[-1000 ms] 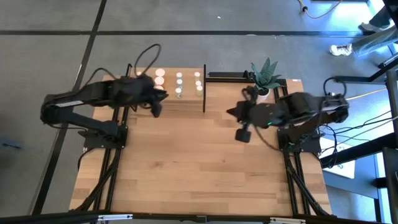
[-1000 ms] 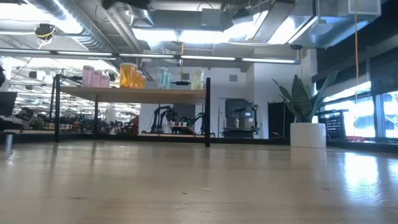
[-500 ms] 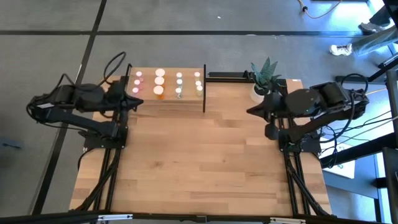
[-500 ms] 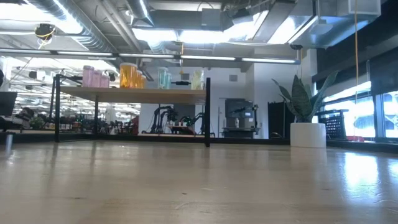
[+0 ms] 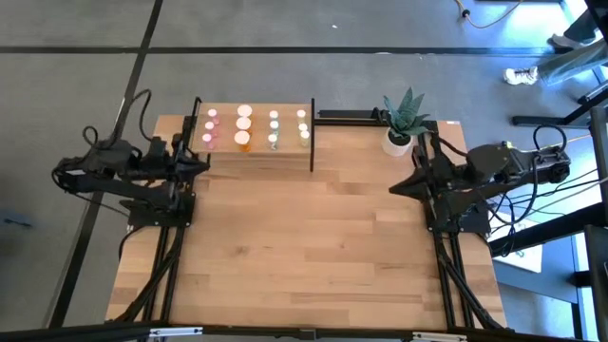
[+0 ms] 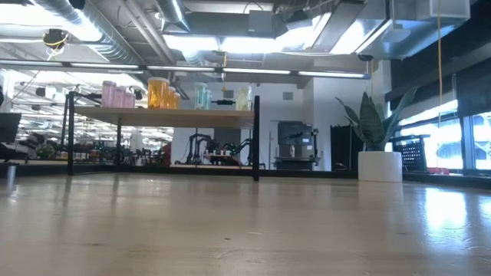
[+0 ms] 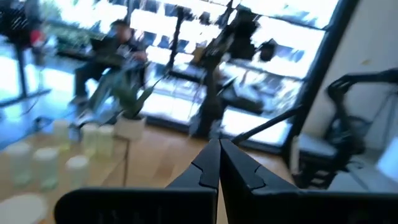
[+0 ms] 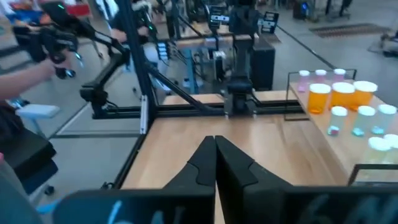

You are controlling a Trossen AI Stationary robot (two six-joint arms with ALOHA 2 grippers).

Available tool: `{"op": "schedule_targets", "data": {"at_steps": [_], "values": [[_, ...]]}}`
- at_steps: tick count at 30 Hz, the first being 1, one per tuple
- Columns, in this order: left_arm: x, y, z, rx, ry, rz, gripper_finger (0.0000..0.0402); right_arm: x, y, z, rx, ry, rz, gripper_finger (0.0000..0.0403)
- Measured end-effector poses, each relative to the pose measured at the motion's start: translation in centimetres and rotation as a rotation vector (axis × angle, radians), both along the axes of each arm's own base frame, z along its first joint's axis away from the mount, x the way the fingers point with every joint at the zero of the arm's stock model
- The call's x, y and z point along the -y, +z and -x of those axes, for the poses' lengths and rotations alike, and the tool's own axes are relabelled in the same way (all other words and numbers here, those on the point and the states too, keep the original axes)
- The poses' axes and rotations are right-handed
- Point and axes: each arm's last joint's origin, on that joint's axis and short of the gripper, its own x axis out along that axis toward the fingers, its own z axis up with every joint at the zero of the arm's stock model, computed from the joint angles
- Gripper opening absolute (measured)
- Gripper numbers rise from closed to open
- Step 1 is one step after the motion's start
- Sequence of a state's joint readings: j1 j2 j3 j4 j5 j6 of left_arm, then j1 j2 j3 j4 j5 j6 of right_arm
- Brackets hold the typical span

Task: Pick and place medicine bottles onto shelf by color
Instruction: Return to Home Position

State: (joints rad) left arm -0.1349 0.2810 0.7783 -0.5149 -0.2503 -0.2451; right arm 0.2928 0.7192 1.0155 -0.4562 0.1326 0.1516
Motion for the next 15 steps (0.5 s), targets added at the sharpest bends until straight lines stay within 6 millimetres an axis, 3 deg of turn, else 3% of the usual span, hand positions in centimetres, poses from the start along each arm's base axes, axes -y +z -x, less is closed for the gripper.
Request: {"op": "schedule_targets", "data": {"at_steps": [15], "values": [[0.2,-4.8,-0.1,0.168,-0.052,-0.08,0.0,1.5,-6.7,5.3,0.244,0.039,-0.076,0.0002]]}}
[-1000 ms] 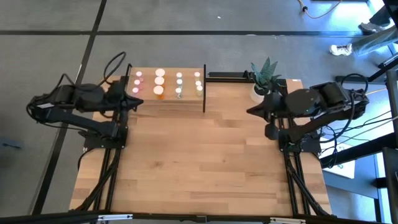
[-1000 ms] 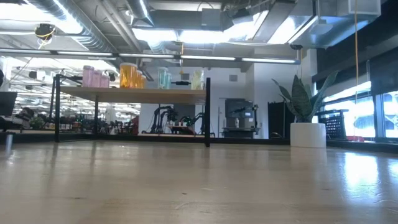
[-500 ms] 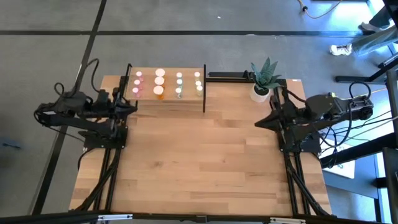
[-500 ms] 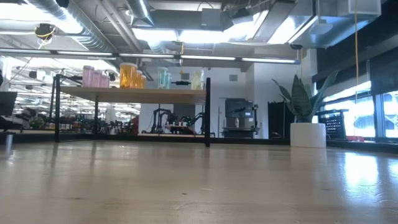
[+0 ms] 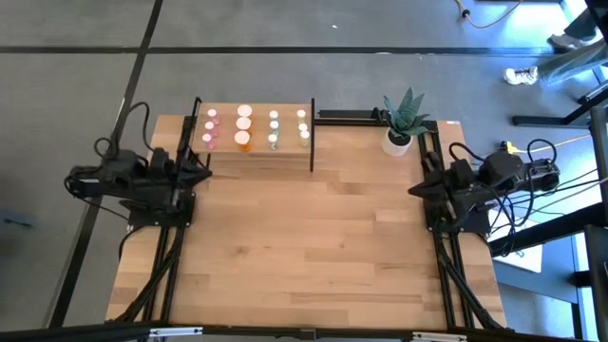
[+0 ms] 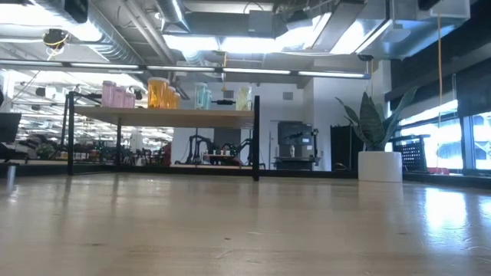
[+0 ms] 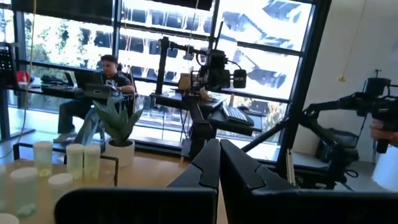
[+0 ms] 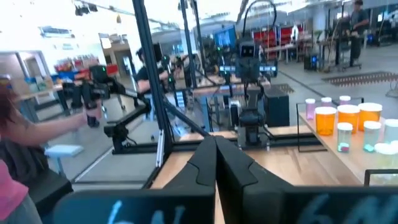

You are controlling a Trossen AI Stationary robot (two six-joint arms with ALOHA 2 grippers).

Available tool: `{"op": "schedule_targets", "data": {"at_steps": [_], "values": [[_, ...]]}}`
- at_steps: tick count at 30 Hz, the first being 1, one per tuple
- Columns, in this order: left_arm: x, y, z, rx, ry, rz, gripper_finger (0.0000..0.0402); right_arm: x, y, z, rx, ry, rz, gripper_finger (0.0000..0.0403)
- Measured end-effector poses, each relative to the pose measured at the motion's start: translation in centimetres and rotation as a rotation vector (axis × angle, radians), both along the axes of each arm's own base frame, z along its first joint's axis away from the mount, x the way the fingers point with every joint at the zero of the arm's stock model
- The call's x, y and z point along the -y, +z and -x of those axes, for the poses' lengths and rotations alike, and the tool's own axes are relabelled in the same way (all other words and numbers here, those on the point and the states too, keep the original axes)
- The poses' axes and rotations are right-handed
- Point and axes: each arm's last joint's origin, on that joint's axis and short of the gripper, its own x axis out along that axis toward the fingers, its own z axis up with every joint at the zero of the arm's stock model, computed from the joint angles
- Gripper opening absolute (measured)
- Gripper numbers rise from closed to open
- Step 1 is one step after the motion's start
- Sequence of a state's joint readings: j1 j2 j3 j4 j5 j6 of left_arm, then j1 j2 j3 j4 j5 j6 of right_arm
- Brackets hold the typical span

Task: Pick and place medicine bottles onto shelf by color
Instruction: Return to Home Position

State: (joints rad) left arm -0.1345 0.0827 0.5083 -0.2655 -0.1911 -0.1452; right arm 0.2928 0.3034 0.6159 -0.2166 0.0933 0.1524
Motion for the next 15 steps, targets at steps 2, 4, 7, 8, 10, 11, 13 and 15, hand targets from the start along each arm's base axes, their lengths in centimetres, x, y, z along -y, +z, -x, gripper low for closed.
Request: {"op": "schedule_targets", "data": {"at_steps": [2,4,7,8,10,11,13,15], "values": [[0.0,-0.6,-0.1,0.012,0.0,0.003,0.0,0.1,-0.7,0.4,0.014,0.0,-0.008,0.0001],[0.0,-1.4,-0.3,0.027,-0.003,0.005,0.0,0.2,-1.3,0.7,0.039,0.001,-0.016,0.0001],[0.1,-2.5,-0.5,0.065,-0.006,0.009,0.0,0.4,-2.2,1.3,0.066,0.001,-0.025,0.0001],[0.1,-2.8,-0.8,0.071,-0.006,0.01,0.0,0.4,-2.5,1.4,0.074,0.001,-0.027,0.0001],[0.2,-3.3,-1.1,0.072,-0.011,0.008,0.0,0.6,-3.0,1.8,0.092,0.001,-0.031,0.0001],[0.2,-3.4,-1.2,0.078,-0.017,0.008,0.0,0.6,-3.2,2.0,0.103,0.001,-0.035,0.0001],[0.3,-3.8,-1.4,0.09,-0.02,0.01,0.0,0.8,-3.5,2.5,0.129,0.0,-0.04,0.0001],[0.3,-4.2,-1.7,0.091,-0.031,0.007,0.0,0.9,-3.8,2.9,0.155,0.0,-0.047,0.0001]]}}
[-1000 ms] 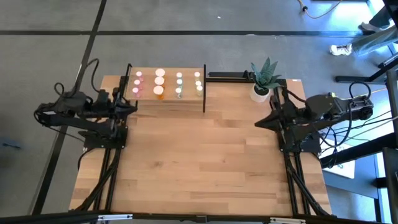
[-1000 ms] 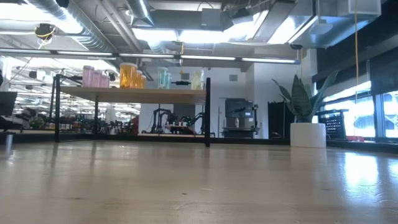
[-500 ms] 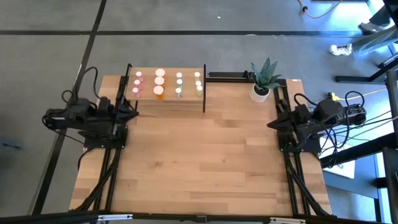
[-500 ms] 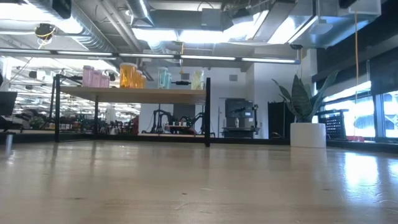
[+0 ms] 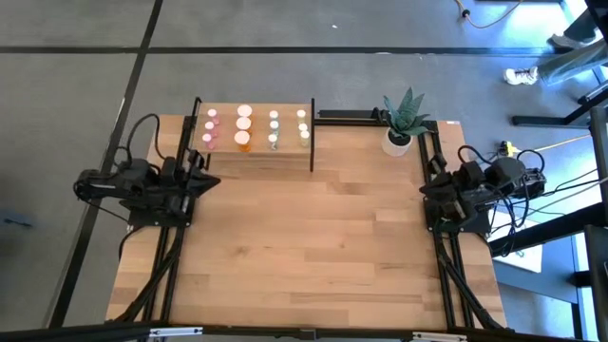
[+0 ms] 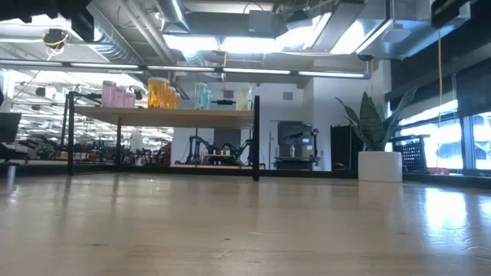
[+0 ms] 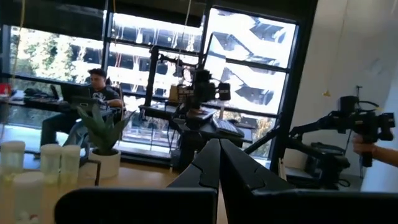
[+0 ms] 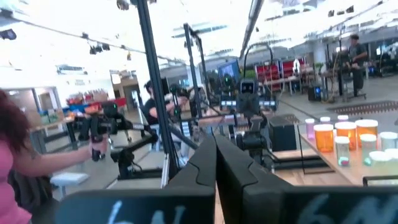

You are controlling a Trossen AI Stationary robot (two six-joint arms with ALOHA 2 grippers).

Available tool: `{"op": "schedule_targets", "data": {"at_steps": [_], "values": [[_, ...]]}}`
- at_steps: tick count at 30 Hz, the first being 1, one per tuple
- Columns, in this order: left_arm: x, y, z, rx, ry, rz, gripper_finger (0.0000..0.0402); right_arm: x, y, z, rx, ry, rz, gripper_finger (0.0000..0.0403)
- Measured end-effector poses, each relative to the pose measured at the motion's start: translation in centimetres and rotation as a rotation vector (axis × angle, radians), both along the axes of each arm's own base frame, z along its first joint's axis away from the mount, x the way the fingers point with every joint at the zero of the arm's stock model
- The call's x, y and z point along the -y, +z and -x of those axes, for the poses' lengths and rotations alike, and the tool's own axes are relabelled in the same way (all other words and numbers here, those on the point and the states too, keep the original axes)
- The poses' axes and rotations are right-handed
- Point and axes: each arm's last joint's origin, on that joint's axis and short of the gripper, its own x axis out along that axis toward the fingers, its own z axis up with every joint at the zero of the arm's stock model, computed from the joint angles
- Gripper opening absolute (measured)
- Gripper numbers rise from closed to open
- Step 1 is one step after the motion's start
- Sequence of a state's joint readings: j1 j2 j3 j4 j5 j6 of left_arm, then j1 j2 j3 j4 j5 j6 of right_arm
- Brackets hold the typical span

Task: Pick and place medicine bottles onto shelf by color
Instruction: Return to Home Position

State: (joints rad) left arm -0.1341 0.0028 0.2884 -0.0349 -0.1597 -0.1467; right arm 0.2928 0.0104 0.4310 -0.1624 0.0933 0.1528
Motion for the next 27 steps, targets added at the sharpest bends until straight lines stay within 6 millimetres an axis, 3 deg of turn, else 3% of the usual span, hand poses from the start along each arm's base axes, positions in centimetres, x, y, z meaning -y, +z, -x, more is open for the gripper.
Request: {"op": "schedule_targets", "data": {"at_steps": [3,11,23,27], "values": [[0.1,-0.2,-0.2,0.031,-0.015,-0.006,0.0,-0.1,-0.5,-0.2,-0.002,-0.001,0.003,0.0001],[0.3,-2.8,-1.4,0.033,-0.019,-0.02,0.0,-0.4,-2.3,-1.4,0.005,0.007,0.001,0.0001],[0.4,-6.8,-2.7,-0.038,-0.017,-0.028,0.0,-1.2,-8.0,-3.9,0.012,0.0,0.031,0.0001],[0.4,-7.0,-2.7,-0.048,-0.013,-0.037,0.0,-1.3,-9.8,-4.4,-0.014,-0.008,0.057,0.0001]]}}
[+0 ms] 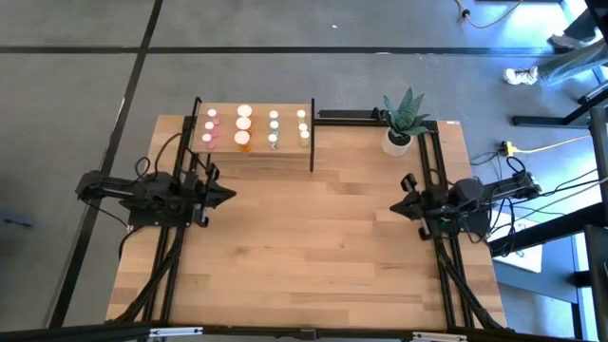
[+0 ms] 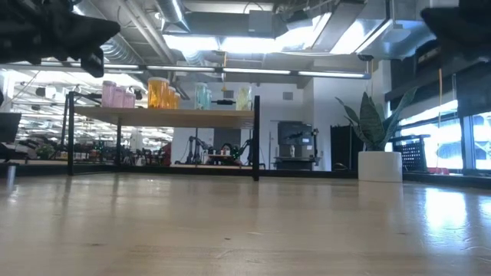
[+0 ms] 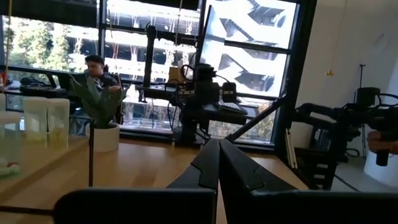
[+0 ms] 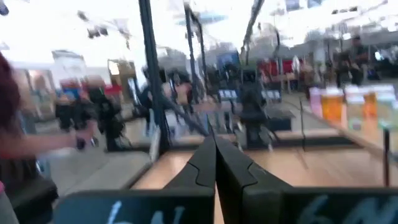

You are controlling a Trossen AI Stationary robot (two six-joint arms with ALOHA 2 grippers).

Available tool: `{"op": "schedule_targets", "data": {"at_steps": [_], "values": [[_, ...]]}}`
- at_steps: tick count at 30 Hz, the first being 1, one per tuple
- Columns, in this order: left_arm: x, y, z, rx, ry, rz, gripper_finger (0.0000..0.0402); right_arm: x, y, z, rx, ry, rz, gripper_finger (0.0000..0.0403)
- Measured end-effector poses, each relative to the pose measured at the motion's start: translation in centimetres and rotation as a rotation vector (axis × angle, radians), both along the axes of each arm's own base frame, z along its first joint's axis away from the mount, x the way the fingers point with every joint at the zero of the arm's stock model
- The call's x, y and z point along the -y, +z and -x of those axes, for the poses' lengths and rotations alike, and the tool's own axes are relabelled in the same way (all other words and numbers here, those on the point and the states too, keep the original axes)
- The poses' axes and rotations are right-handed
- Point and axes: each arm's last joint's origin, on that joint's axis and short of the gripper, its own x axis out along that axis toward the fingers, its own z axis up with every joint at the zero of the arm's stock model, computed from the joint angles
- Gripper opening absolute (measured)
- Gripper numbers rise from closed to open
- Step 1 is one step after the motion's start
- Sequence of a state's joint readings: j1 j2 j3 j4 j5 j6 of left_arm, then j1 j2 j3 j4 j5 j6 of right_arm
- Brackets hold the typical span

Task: Pick and place medicine bottles onto shelf by color
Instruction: Return to Home Position

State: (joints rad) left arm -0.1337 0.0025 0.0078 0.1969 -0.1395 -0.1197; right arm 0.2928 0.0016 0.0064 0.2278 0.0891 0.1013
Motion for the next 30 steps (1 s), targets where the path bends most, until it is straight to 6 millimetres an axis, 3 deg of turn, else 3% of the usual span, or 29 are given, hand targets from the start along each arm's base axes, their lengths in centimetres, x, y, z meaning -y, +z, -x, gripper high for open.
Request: {"op": "schedule_targets", "data": {"at_steps": [8,18,30], "values": [[0.0,-0.4,-0.1,-0.037,-0.001,-0.013,0.0,0.1,-0.4,-0.1,-0.031,-0.07,0.105,0.0006],[0.0,-0.3,-0.1,-0.031,-0.003,0.001,0.0,0.1,-1.4,-0.3,-0.13,-0.065,0.142,0.0008],[0.0,-0.3,-0.1,-0.031,-0.004,0.003,0.0,0.1,-1.5,-0.3,-0.133,-0.065,0.143,0.0009]]}}
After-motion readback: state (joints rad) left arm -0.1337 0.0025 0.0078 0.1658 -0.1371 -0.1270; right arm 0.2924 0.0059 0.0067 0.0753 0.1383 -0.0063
